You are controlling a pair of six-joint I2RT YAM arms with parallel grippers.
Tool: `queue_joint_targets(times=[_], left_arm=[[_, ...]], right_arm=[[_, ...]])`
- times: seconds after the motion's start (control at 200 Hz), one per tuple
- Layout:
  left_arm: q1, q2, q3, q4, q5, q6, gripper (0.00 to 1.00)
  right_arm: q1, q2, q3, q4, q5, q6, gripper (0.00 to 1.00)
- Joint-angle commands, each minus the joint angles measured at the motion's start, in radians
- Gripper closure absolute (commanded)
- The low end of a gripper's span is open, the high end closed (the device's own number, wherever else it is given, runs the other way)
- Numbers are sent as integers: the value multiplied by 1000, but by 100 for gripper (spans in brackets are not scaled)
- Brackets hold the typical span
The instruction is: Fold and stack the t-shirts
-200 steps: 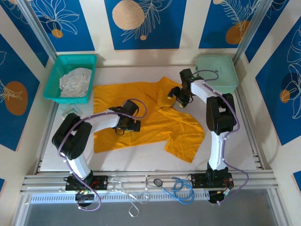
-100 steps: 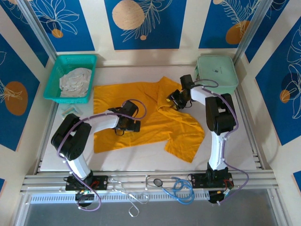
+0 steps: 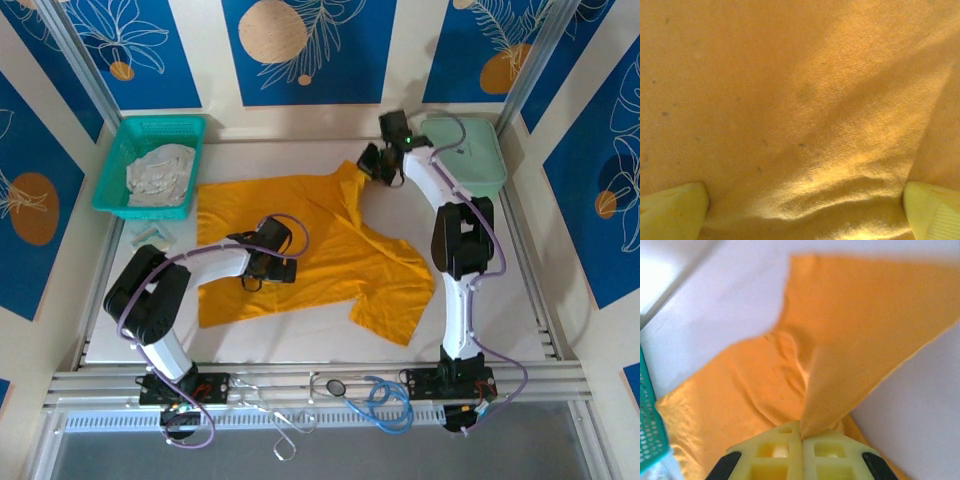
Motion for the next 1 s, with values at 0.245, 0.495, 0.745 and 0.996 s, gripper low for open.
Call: queue_joint_targets(times=[0.245, 0.495, 0.745, 0.996], left_arm=[[-4, 57, -19, -117, -33, 10, 0], [-5, 106, -8, -124, -37, 16, 0], [-4, 111, -8, -116, -28, 19, 0], [-5, 73, -26, -114, -40, 25, 0]], right_arm=[[-15, 434, 680, -277, 440, -591, 100], [-9, 393, 537, -135, 483, -623, 100], [-58, 399, 478, -272, 552, -437, 41], [-60, 93, 37, -115, 453, -369, 26]])
